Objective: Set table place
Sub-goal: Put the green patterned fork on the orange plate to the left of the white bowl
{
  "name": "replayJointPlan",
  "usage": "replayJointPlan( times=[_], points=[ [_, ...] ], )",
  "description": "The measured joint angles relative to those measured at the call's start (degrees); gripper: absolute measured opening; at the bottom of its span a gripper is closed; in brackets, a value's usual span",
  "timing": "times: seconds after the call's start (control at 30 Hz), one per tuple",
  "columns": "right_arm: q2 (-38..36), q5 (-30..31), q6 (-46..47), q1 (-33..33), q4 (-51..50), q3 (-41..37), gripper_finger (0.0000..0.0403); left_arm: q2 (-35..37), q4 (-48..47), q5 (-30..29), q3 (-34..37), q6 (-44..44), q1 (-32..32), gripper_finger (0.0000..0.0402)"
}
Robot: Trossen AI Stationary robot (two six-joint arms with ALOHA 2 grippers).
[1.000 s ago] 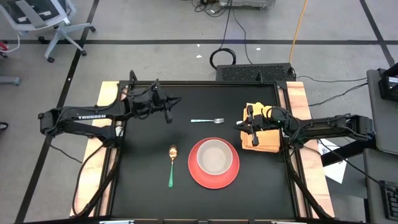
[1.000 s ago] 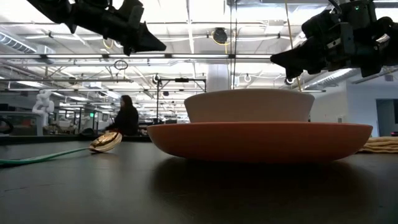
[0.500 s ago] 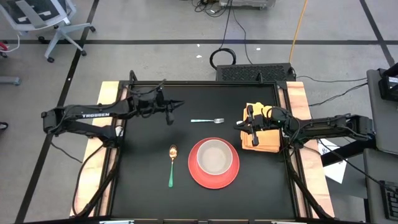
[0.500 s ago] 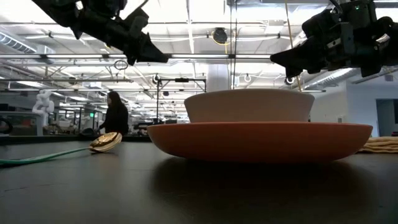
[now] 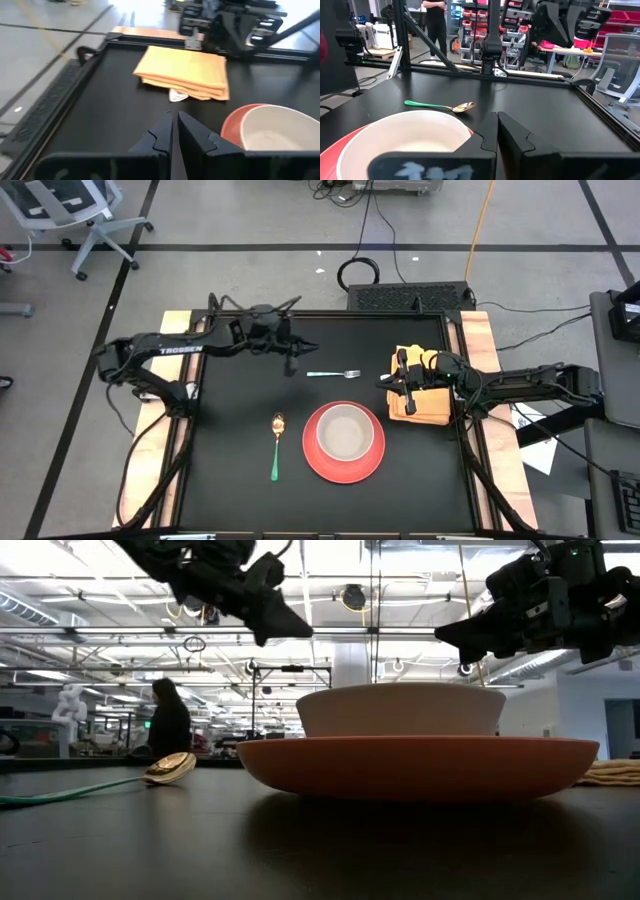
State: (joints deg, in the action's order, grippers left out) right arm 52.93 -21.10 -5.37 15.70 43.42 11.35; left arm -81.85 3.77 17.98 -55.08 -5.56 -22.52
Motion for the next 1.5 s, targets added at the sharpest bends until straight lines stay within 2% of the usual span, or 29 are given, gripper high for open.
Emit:
replayJointPlan(
  times=[0.13,0.27,0.37,0.43,0.63,0.9,1.3,1.4,1.5],
  points=[
    [0.00,0.00,0.00,0.00,-0.06,0.00,0.0000,-4.16,-5.76,2.99,-6.32,-3.04,0.00,0.0031],
    [0.01,0.00,0.00,0.00,-0.46,0.00,0.0000,-8.17,-11.83,3.44,-12.31,-5.61,-0.02,0.0031],
    [0.01,0.00,0.00,0.00,-0.53,0.00,0.0000,-10.76,-16.37,10.42,-16.07,-10.20,-0.39,0.0031],
    [0.00,0.00,0.00,0.00,-0.68,0.00,0.0000,-12.15,-17.71,14.58,-17.81,-11.98,-0.66,0.0031],
    [0.01,0.02,-0.51,0.00,-1.70,0.02,0.0000,-15.11,-19.72,16.41,-20.46,-12.78,-2.08,0.0031],
    [0.01,0.01,-1.21,0.00,-1.95,0.02,0.0000,-17.44,-21.71,16.51,-20.53,-12.33,-4.57,0.0031],
    [0.00,0.02,-0.55,0.00,-1.68,0.04,0.0000,-19.82,-23.84,15.44,-20.51,-10.38,-4.72,0.0031],
    [0.00,0.00,-0.07,0.00,-1.68,0.04,0.0000,-19.82,-23.63,13.35,-20.51,-9.73,-4.42,0.0031],
    [0.00,0.02,-0.06,0.00,-1.68,0.04,0.0000,-19.83,-23.63,8.27,-20.51,-9.49,-3.64,0.0031]
  ],
)
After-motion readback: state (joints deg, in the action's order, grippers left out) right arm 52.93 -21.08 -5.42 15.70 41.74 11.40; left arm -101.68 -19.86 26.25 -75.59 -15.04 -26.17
